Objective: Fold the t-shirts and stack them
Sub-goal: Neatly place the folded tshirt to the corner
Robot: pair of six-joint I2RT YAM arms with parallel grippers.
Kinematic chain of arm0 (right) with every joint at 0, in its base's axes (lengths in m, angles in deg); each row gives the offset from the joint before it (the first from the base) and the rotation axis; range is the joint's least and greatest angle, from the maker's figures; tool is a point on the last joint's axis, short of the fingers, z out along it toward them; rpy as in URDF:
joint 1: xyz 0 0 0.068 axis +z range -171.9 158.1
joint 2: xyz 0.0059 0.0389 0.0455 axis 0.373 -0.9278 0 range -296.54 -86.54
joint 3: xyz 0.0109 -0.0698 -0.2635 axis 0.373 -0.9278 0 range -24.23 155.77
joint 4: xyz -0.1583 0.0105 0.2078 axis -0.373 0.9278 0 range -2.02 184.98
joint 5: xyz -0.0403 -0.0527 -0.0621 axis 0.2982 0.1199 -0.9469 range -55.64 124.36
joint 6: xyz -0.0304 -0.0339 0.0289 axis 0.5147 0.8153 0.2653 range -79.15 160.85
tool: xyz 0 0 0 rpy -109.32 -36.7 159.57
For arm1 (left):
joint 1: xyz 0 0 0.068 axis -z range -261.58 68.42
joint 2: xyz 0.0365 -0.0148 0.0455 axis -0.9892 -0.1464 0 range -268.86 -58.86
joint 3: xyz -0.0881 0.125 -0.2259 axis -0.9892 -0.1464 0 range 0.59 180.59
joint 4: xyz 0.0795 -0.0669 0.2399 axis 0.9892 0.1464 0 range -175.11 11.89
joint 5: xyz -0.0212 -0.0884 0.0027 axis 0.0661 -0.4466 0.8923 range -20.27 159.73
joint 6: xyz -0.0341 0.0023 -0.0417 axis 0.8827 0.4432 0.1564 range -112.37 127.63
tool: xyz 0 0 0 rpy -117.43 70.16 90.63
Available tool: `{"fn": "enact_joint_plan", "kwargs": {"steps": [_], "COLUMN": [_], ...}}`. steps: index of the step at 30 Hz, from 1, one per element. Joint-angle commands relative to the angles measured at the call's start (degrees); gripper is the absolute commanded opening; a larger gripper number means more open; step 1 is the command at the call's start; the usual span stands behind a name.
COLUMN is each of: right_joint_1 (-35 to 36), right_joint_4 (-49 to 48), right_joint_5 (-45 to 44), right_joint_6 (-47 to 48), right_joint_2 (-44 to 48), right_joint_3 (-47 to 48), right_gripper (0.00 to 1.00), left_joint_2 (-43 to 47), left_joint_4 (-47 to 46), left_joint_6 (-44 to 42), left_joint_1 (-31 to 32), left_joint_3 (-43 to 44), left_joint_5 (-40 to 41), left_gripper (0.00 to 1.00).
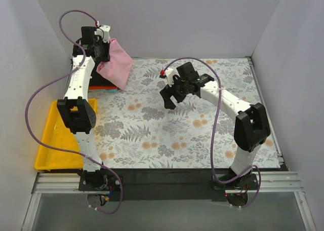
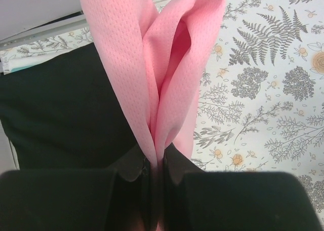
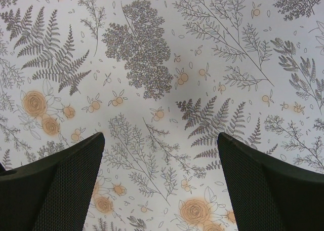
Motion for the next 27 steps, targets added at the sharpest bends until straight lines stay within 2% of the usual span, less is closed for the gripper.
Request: {"fn": "enact_joint_plan", "kwargs": {"steps": [1,2,12,27], "right_joint_1": [-0.1,0.0,0.0,0.0], "right_joint_4": [0.0,0.0,0.0,0.0], "right_joint_5": [0.7,0.6,0.5,1.0], "right_joint_6": [0.5,0.5,0.6,0.8], "right_joint_2": [1.3,1.2,0.9,-0.4], "right_joint_3": [0.9,0.8,0.8,0.5], "right_gripper": [0.98,0.98,0.98,0.98], "left_joint_2": [5.4,5.4,4.6,-6.2], "left_joint_4": [0.6,0.7,0.4,-4.1], "left_joint_6": [-0.6,-0.7,-1.6,-3.9], "left_joint_1": [-0.6,-2.4,-6.6,-12.0], "left_joint_3": [3.2,3.3,3.7,6.6], "left_joint_5": [-0.6,-0.8,-1.9,-1.8], "left_gripper": [0.0,0.0,0.0,0.0]}}
